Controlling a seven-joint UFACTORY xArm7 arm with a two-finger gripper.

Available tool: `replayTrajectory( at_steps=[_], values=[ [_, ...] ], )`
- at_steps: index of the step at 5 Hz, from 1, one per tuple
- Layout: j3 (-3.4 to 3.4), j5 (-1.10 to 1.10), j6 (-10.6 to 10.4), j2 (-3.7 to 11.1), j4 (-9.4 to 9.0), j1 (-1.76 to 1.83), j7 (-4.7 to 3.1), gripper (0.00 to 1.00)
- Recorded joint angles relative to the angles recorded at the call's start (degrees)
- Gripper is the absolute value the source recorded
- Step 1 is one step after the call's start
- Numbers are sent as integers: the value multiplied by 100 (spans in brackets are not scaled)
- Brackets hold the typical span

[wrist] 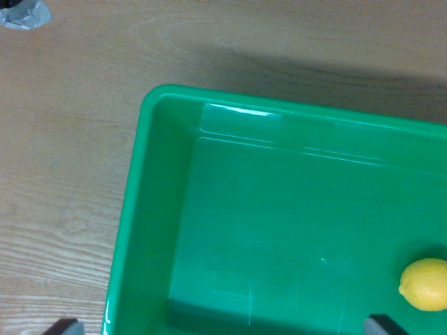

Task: Pick fruit

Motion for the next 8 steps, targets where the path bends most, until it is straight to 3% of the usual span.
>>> replayTrajectory(
  at_steps=[1,2,3,4,5,6,7,8],
  values=[
    [-9,-23,-80,34,-59,-27,75,0],
    [-9,-23,-80,34,-59,-27,75,0],
    [-22,-56,-194,82,-144,-65,182,0],
    [-22,-56,-194,82,-144,-65,182,0],
    [-37,-96,-332,140,-246,-112,311,0],
    [-37,-96,-332,140,-246,-112,311,0],
    [-56,-145,-504,212,-374,-170,473,0],
    [-56,-145,-504,212,-374,-170,473,0]
  ],
)
